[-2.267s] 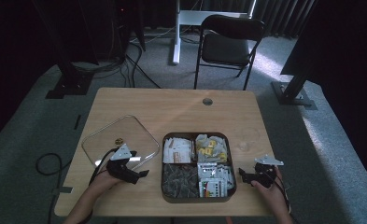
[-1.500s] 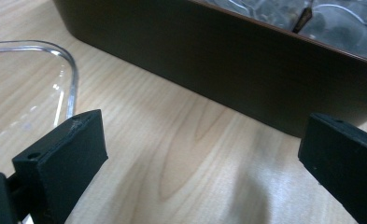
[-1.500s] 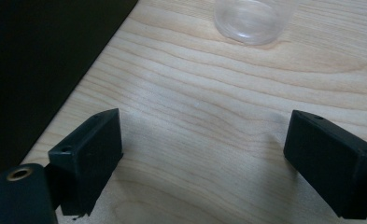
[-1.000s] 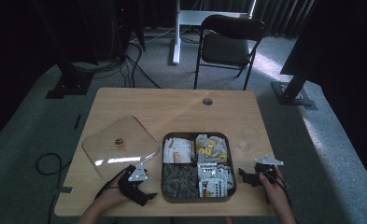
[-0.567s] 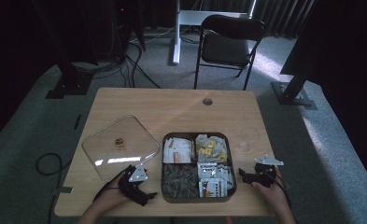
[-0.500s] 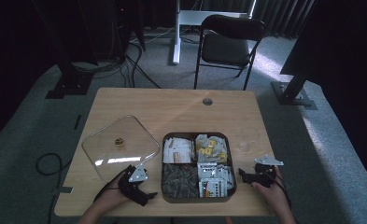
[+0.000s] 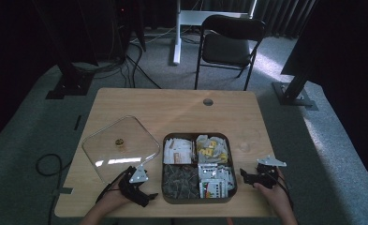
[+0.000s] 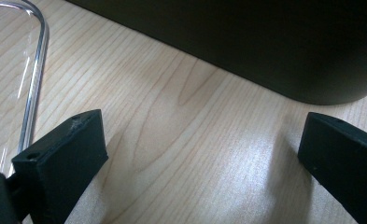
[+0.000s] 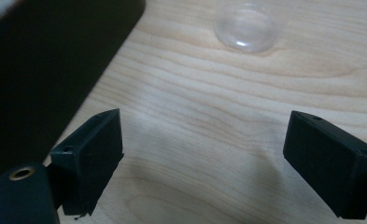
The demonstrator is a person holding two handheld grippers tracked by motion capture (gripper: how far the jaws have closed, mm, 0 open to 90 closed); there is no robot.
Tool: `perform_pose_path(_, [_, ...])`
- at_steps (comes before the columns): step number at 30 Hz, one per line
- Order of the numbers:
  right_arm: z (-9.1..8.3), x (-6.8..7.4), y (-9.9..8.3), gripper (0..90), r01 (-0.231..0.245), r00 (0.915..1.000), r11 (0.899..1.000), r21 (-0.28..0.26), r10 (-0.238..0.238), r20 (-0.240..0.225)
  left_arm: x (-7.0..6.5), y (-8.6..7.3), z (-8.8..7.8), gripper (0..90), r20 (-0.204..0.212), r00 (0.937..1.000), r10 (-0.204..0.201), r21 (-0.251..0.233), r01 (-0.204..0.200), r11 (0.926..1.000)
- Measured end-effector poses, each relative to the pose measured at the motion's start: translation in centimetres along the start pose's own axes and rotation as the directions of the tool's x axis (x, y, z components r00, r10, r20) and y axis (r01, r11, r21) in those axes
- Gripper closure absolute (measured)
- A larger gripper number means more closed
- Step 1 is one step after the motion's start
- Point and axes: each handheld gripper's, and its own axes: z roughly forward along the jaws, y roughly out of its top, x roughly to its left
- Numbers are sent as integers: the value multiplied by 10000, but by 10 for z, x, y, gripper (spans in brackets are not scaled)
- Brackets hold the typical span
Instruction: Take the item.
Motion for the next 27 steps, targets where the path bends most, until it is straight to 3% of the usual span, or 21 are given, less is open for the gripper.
perform_pose_path(9, [-12, 3, 13, 135, 15, 9999, 9995, -306, -19, -146, 0, 0, 0, 11, 0, 10000, 14, 13, -14, 10000])
perform_pose_path(11, [-15, 4, 19, 135, -102, 9991, 9986, -510, 80, -428, 0, 0, 0, 11, -2, 10000, -3, -3, 3, 10000])
perform_pose_path(27, [-21, 25, 52, 135, 454, 9954, 9933, -1059, -539, -787, 0, 0, 0, 11, -10, 10000, 28, 13, -28, 10000])
